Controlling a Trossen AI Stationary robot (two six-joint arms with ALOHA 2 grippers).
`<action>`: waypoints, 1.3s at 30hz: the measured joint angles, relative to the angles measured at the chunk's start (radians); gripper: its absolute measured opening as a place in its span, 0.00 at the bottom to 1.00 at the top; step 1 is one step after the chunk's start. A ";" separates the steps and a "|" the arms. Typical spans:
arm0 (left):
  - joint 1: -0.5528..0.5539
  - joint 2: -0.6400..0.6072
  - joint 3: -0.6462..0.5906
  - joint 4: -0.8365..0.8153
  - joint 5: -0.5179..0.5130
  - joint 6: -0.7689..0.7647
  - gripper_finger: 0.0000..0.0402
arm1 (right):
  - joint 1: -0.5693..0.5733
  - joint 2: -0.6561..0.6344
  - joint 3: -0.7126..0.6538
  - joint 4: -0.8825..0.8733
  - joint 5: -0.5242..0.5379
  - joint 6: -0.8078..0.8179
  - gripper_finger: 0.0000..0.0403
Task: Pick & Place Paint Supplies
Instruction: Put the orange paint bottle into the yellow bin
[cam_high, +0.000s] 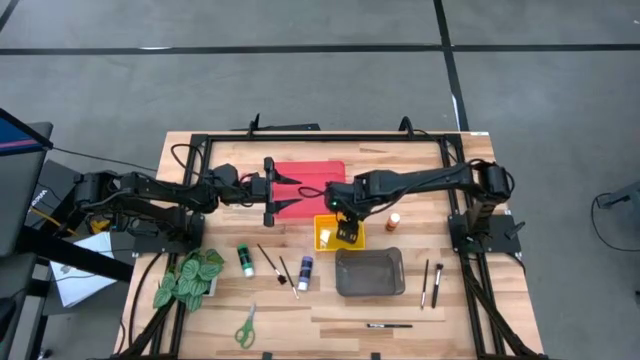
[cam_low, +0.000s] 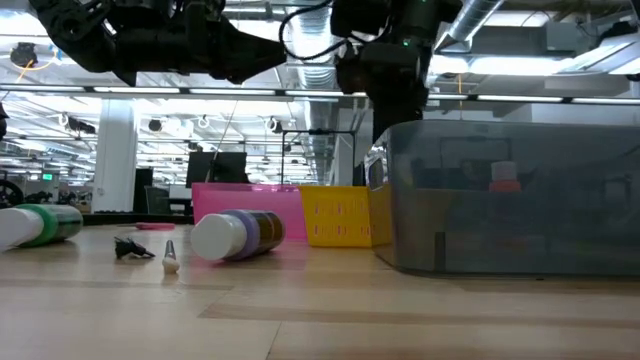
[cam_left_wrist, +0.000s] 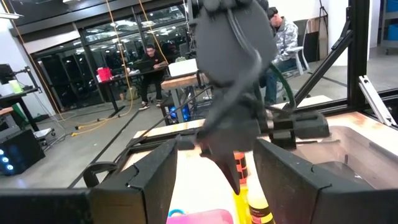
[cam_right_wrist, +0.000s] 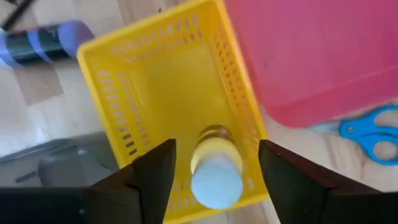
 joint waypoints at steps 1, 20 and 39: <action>0.000 0.000 0.000 -0.004 0.000 0.000 0.51 | -0.004 -0.014 0.000 -0.003 0.000 -0.001 0.56; 0.000 0.000 0.000 -0.040 0.000 0.019 0.51 | -0.022 -0.310 -0.213 -0.177 0.177 0.254 0.55; 0.000 0.000 0.000 -0.039 0.000 0.019 0.51 | -0.045 -0.438 -0.451 -0.097 0.159 0.513 0.56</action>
